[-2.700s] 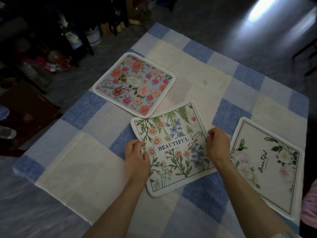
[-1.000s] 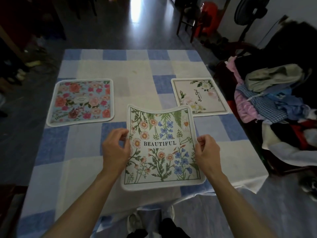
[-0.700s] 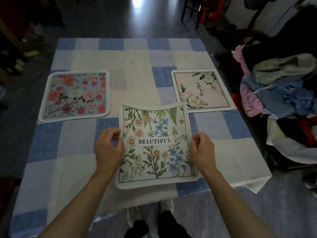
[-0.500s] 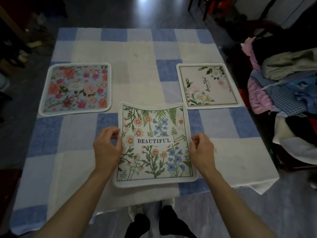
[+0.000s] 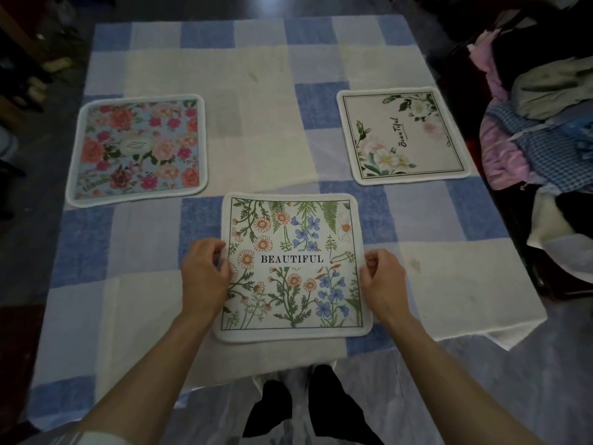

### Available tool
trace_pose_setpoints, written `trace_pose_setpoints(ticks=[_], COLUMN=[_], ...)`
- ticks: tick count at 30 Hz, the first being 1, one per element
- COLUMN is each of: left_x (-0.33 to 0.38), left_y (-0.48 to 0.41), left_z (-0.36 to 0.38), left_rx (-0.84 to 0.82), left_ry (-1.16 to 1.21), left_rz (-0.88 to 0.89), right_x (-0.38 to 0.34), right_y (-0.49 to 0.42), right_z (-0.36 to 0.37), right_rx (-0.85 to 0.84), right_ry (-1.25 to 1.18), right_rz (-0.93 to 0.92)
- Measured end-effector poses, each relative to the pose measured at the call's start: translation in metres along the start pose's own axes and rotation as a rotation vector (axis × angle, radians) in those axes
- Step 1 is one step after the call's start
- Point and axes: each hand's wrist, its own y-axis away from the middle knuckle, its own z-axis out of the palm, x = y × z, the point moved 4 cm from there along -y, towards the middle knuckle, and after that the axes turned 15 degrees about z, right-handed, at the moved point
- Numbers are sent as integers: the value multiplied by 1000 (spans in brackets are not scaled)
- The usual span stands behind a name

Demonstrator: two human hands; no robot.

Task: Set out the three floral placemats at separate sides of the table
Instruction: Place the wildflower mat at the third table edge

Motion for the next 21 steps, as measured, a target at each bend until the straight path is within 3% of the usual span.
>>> trace_pose_setpoints(ticks=[6,16,21], left_x=[-9,-6,-6], left_y=[3,35,60], left_z=[-2,-2,-2], left_rx=[-102,-222,-345], left_ry=[-38,-137,-226], left_rz=[-61,68,43], right_x=[-3,-5,6], right_y=[3,26,42], right_z=[-3,6,15], right_rx=[-26,-80,-121], right_ry=[74,127,238], right_rz=[-36,-91,-71])
